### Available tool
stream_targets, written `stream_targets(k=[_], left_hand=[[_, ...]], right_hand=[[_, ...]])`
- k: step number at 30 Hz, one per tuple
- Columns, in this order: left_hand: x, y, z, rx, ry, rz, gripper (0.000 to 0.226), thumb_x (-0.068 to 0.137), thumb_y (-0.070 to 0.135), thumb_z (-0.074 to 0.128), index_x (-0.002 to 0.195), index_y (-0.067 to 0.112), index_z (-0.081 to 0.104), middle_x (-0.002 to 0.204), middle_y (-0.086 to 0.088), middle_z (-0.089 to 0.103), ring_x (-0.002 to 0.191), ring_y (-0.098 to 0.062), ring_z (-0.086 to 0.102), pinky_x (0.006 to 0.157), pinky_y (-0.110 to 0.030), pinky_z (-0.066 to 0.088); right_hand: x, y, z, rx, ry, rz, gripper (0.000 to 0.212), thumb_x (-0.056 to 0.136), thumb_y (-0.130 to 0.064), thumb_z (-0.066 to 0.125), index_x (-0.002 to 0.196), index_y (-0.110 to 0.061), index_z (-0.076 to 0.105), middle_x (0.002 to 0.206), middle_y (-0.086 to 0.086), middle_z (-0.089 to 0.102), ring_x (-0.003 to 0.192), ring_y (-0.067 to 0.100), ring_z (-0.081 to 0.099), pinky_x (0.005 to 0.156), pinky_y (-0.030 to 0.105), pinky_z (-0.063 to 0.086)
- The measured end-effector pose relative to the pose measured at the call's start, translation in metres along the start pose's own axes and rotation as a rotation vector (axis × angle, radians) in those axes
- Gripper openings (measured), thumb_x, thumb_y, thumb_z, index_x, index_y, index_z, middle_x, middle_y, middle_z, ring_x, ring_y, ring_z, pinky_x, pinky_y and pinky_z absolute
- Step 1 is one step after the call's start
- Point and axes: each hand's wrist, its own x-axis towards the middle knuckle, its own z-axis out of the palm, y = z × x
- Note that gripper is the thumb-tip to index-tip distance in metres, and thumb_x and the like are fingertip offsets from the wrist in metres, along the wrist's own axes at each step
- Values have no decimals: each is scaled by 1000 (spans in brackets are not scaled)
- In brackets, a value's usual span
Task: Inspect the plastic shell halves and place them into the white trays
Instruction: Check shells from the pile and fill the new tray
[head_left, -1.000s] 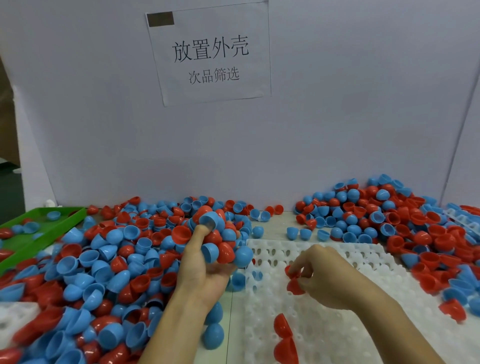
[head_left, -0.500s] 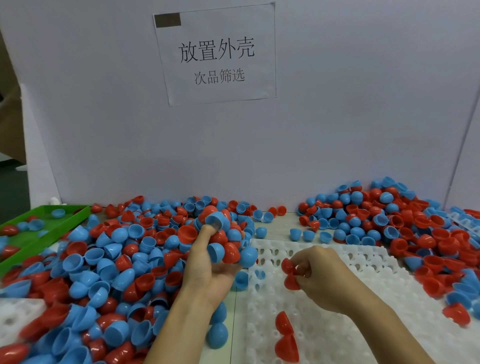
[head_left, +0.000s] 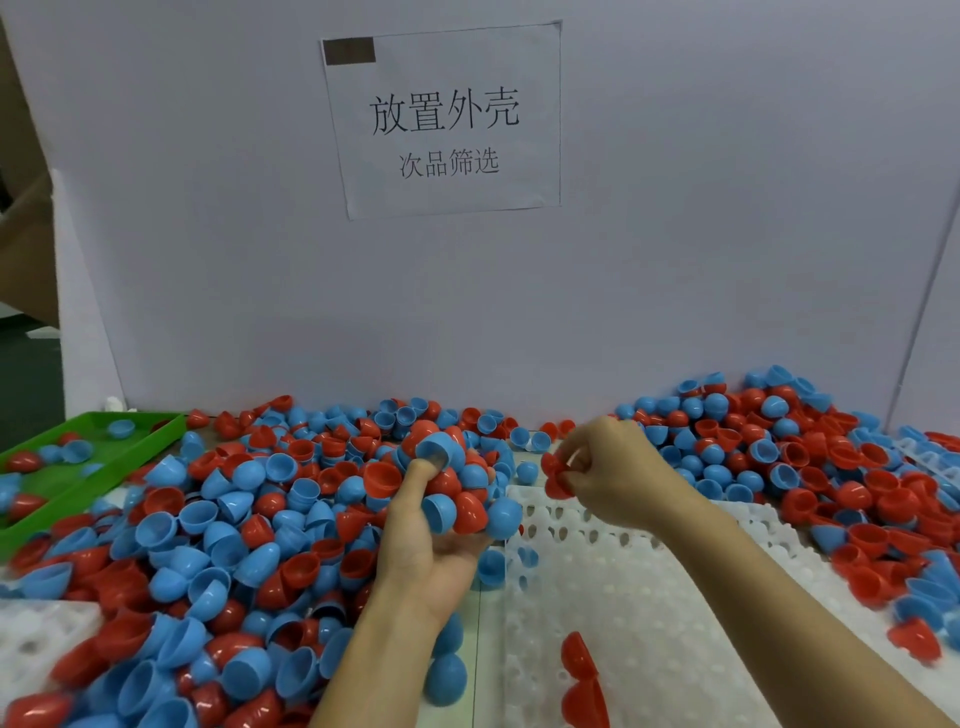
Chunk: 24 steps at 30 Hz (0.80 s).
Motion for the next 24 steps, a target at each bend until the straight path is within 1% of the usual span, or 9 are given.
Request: stream_targets(k=[3,5,7,9,14,16,19,22,24], left_hand=[[0,0,-2,-7,11,-1,23,64,30,77,81,15,83,89,-13,77,75,-25,76,80,-48,59],[-1,1,-2,-15,27,-5,43,59,30,80,97,11,79,92,-14,76,76,-26,76,83,-49,58],[-1,2,-1,-14,37,-8,58,57,31,80,111,10,72,94,-14,76,77,-25,76,82,-48,58],[-1,3,-1,-13,32,-8,58,64,31,79,117,10,69,95,-14,75,77,-25,75,80,-47,60],[0,4,-2,-40,26,-13,52,68,30,78,115,10,70,93,-14,76,77,-26,75,74,-45,62],[-1,5,-1,-51,20,-10,50,63,30,79,109,10,71,89,-14,76,74,-26,76,67,-45,62],[-1,7,-2,-66,22,-12,44,66,29,77,105,10,72,89,-14,76,73,-27,76,62,-44,62],[-1,7,-2,-62,31,-11,42,69,29,75,106,10,72,91,-15,76,74,-27,76,68,-47,63],[-2,6,0,-51,28,-10,40,70,29,74,106,11,72,91,-14,76,76,-27,75,76,-49,61]], right_hand=[[29,-9,12,-174,-57,-4,7,92,-16,69,97,-11,72,91,2,69,68,8,61,55,15,45],[42,-10,25,-280,-90,3,8,92,-16,68,85,-11,67,86,3,65,66,9,56,54,16,41],[48,-9,39,-393,-101,1,24,92,-14,66,72,-16,52,76,0,55,62,10,49,53,18,40],[51,-8,51,-470,-93,-11,36,91,-15,65,66,-20,40,69,-2,47,59,11,44,53,20,40],[54,-10,55,-491,-144,-7,37,89,-18,66,67,-21,37,69,-2,44,61,12,44,54,22,40],[53,-9,54,-468,-166,9,32,89,-18,65,68,-20,42,69,-2,46,61,12,43,54,22,39],[49,-4,47,-438,-163,12,6,92,-14,62,91,-12,67,80,1,62,65,12,53,57,22,46],[38,4,38,-352,-123,19,29,94,-11,58,122,-14,66,118,5,68,97,20,66,82,30,57],[25,7,29,-232,-82,19,36,97,-13,56,133,-19,59,130,4,62,105,19,63,86,28,54]])
